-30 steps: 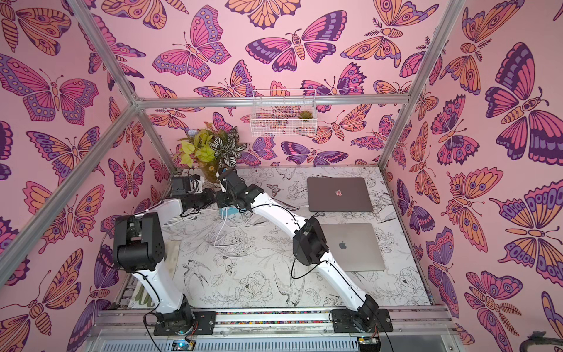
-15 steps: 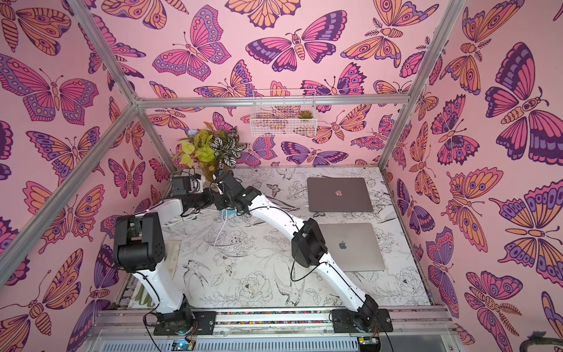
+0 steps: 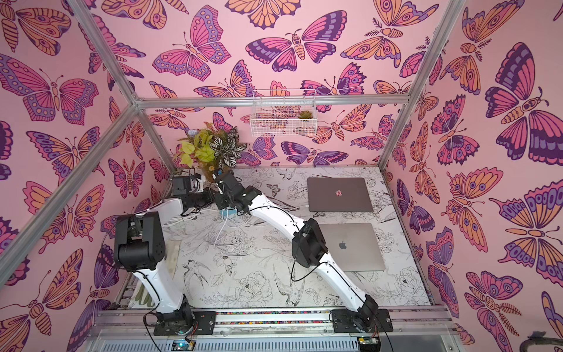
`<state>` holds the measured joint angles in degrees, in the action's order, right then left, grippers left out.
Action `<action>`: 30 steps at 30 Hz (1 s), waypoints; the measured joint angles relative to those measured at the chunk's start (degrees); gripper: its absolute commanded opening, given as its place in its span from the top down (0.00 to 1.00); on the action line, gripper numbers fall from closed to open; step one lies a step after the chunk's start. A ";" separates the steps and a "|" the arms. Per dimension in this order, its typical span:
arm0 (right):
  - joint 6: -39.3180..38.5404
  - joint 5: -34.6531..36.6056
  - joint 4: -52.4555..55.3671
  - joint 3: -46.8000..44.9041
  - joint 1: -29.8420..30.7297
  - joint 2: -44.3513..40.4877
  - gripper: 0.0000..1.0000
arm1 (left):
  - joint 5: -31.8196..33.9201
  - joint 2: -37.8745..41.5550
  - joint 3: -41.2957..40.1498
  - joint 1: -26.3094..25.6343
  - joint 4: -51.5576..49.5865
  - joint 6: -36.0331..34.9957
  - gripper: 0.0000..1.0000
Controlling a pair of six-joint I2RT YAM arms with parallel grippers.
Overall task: Unplug the laptop charger
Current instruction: Remove the plug from the socket.
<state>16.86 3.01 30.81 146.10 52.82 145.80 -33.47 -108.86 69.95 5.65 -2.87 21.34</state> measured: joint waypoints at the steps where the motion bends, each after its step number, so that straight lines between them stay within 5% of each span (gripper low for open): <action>1: -0.28 0.00 0.00 0.00 0.00 0.00 1.00 | 0.00 0.00 0.00 0.00 0.00 0.02 0.74; 16: -1.95 -0.33 0.09 0.00 0.11 -0.76 1.00 | 0.50 -0.13 -0.04 -0.02 0.09 0.50 0.75; 30: -2.47 -0.33 -1.66 0.28 1.31 -10.43 1.00 | 4.85 -3.67 -2.43 0.00 -6.56 0.59 0.74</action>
<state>14.39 2.68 29.15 146.39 54.13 135.37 -28.62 -112.53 67.53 5.65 -9.43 21.93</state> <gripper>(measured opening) 0.068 0.259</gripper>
